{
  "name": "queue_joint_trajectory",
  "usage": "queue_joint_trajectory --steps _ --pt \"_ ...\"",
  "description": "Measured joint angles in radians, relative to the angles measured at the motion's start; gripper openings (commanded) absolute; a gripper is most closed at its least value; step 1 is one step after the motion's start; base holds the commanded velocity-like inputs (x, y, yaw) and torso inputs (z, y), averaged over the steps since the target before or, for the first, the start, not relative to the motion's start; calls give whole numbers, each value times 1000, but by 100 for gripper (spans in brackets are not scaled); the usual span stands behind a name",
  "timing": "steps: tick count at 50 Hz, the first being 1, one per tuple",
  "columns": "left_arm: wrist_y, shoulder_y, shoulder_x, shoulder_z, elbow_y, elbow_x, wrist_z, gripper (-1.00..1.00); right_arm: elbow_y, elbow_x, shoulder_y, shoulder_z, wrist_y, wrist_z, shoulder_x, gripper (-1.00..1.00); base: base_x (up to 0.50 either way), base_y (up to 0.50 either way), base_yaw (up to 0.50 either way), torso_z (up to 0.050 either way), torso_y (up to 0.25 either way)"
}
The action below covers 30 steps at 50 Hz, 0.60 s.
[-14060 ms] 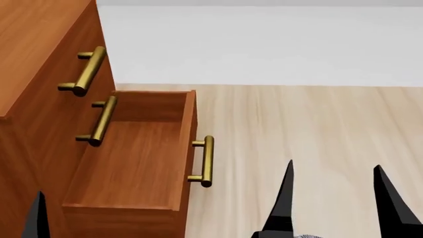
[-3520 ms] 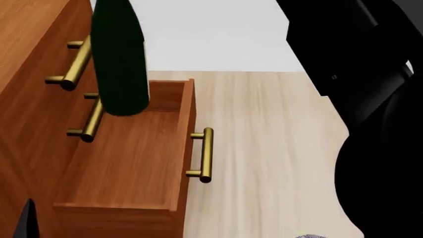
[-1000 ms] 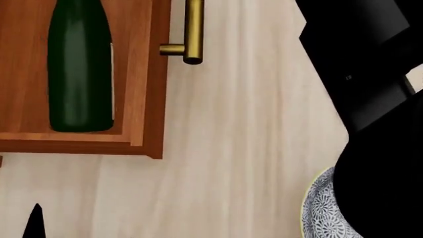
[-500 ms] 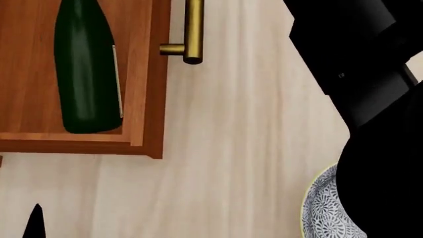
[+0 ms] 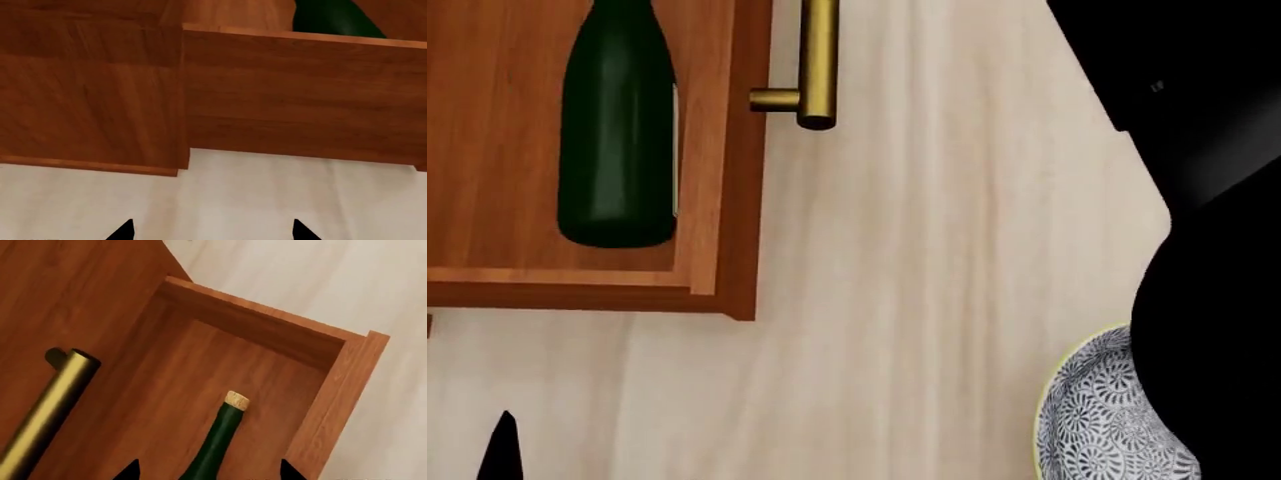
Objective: Put the wine bottle in the bottom drawer of the cabinet.
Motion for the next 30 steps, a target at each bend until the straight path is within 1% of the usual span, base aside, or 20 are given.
queue_joint_trajectory --steps 15,18,22,30 --pt "-8 -6 3 1 3 -3 -5 100 36 -70 58 0 26 -34 0 100 0 0 0 0 0" --pt "-11 -8 3 1 6 -4 -7 100 42 -95 70 17 35 -42 0 100 0 0 0 0 0" --pt "-14 -9 0 -1 10 -7 -10 100 46 -181 82 93 60 -55 0 100 0 0 0 0 0" --pt "-14 -7 -7 -7 16 -11 -16 100 39 -442 96 331 132 -90 0 100 0 0 0 0 0"
